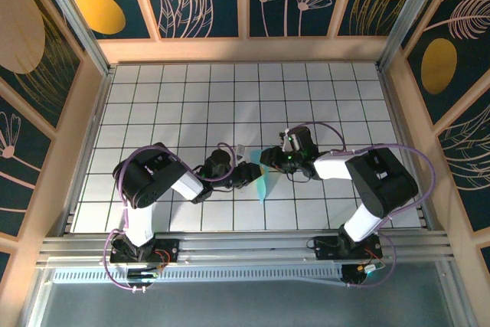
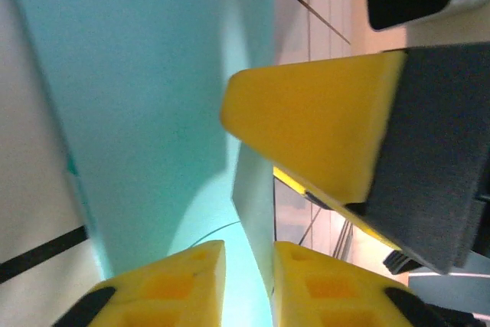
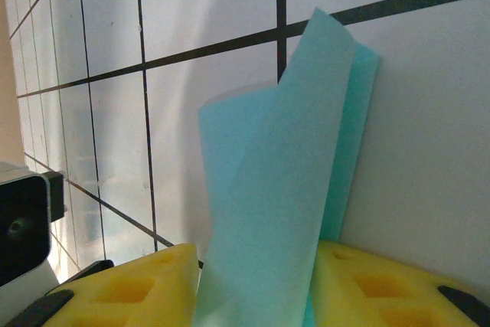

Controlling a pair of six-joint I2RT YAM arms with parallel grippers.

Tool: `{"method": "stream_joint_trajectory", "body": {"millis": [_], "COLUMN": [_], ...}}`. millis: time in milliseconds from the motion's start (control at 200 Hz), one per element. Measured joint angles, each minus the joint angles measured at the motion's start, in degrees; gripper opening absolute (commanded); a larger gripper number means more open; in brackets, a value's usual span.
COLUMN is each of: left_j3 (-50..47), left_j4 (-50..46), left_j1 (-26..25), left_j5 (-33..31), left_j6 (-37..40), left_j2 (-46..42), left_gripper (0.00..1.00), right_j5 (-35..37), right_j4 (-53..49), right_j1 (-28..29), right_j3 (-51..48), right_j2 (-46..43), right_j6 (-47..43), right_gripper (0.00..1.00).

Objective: Fold a paper plane with a square sheet of paper (fold left side to right side)
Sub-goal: Fold the wing for the fifth time at the center of the table.

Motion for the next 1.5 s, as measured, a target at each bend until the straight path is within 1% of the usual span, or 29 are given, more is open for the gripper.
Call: {"method": "stream_joint_trajectory", "body": {"millis": [130,315,966,1496], "left_j3": [0.17,0.20,0.55,0.55], "left_j4": [-1.25,-2.99,-9.88,-12.11], "left_j1": [0.02,0.28,0.66,0.76], "left_j5": [-0.74,-1.53,-3.85,-5.16], "left_j6": [1.14,2.12,5.51,6.75], "left_j2": [0.00,-0.04,-2.67,-3.69], "left_gripper": [0.05,0.00,0.00,0.00], "right_j5": [0.00,0.00,0.13,0.90], "right_j4": [-0.39,-1.36,-3.02,-3.50], "right_j1": [0.00,0.00,0.22,0.70], "right_j3": [0.26,0.74,1.70,1.92], "right_j2": [0.11,0.22,0.48,0.48], "right_j6": [-0.02,-0.04,-0.50,-1.38], "right_gripper": [0.42,0.42,0.42,0.43]}}
